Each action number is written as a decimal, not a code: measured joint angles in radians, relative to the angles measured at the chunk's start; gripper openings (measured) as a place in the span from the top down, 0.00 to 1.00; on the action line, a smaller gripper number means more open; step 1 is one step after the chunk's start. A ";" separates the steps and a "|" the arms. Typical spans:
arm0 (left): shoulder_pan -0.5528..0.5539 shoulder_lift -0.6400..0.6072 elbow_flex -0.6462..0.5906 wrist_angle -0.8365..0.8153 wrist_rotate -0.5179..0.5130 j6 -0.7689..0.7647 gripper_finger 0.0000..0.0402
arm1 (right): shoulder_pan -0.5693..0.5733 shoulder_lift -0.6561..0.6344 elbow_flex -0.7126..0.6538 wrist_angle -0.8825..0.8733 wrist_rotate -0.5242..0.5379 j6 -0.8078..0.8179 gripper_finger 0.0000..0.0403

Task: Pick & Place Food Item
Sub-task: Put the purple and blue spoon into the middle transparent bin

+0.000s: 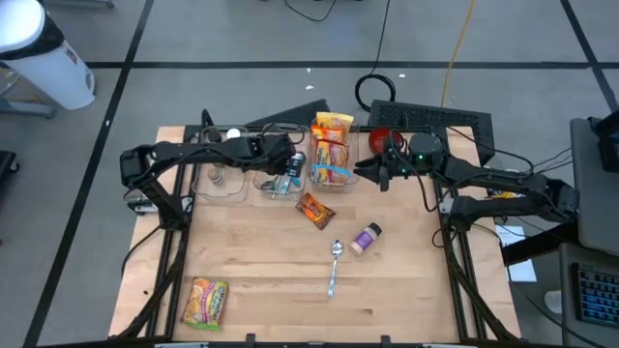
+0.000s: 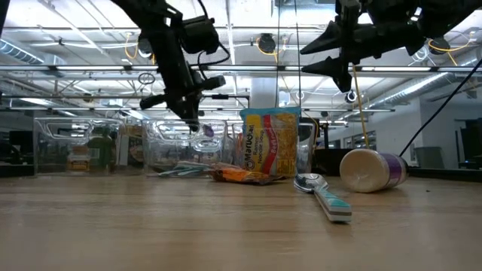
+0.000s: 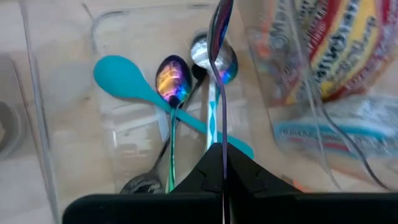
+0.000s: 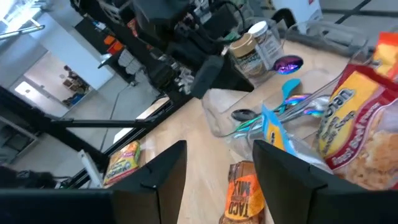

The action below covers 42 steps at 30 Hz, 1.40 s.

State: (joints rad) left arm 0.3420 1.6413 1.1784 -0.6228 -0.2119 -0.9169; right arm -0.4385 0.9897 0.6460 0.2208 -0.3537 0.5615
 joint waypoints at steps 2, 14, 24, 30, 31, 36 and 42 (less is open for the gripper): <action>0.008 0.000 -0.020 0.033 0.001 -0.022 1.00 | 0.002 0.000 0.000 0.000 0.015 -0.006 0.56; 0.018 0.076 -0.038 0.178 0.007 -0.067 1.00 | 0.002 0.001 0.000 -0.005 0.016 -0.031 0.56; 0.018 0.166 -0.039 0.187 0.080 -0.087 1.00 | 0.002 0.002 0.000 -0.018 0.013 -0.054 0.56; 0.018 0.172 -0.038 0.192 0.085 -0.085 1.00 | 0.002 0.002 0.001 -0.030 0.013 -0.069 0.56; 0.019 0.172 -0.038 0.192 0.084 -0.084 1.00 | 0.002 0.002 0.001 -0.035 0.013 -0.074 0.56; 0.026 0.172 -0.038 0.202 0.085 -0.095 0.99 | 0.002 0.002 0.001 -0.052 0.013 -0.080 0.56; 0.029 0.172 -0.038 0.234 0.070 -0.107 0.93 | 0.002 0.002 0.001 -0.054 0.012 -0.088 0.56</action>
State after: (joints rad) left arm 0.3710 1.8130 1.1404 -0.3889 -0.1417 -1.0237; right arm -0.4369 0.9913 0.6468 0.1665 -0.3412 0.4733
